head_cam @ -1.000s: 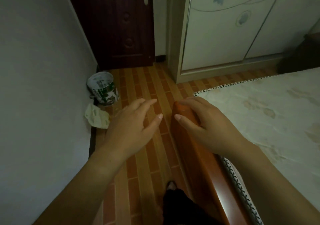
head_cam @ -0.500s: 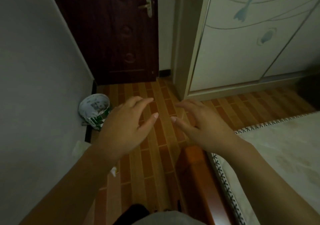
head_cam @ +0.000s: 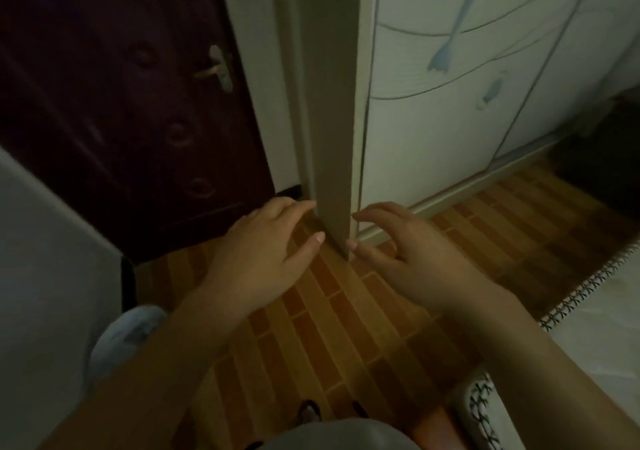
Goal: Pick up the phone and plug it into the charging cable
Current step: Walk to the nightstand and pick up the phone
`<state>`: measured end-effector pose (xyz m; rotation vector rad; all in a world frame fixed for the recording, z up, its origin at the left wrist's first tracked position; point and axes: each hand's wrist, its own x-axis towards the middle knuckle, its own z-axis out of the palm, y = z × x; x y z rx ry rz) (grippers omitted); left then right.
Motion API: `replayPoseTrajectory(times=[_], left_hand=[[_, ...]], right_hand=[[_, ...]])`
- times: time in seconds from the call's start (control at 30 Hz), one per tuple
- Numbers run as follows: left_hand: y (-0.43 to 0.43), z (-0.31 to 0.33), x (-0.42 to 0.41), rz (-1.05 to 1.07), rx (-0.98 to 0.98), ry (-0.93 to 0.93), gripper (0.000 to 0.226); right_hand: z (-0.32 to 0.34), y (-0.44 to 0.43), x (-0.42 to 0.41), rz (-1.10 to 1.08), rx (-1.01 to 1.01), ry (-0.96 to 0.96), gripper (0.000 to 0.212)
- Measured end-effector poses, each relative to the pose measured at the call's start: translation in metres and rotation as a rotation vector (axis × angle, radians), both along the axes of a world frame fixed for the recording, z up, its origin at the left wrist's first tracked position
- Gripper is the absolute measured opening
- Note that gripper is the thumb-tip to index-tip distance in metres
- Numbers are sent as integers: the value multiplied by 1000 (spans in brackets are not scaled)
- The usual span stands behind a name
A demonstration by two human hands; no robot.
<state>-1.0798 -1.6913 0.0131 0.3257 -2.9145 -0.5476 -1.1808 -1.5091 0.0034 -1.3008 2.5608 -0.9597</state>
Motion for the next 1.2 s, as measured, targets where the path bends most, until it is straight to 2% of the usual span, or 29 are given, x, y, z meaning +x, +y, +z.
replayPoseTrajectory(times=[0.17,0.47,0.77,1.2], left_hand=[[-26,4,-121,-244,-11,-2,51],[28,-4,-323,-642,25,43,48],[149,-3,-531,-827,52,102,44],[284,-21,-756,-1003,86,127,47]], right_hand=[[0,-9,-69,-258,42,-22,57],[0,49,-196,-642,18,-32,56],[5,155,-366,-843,72,-18,52],[6,280,-558,-1016,86,-25,51]])
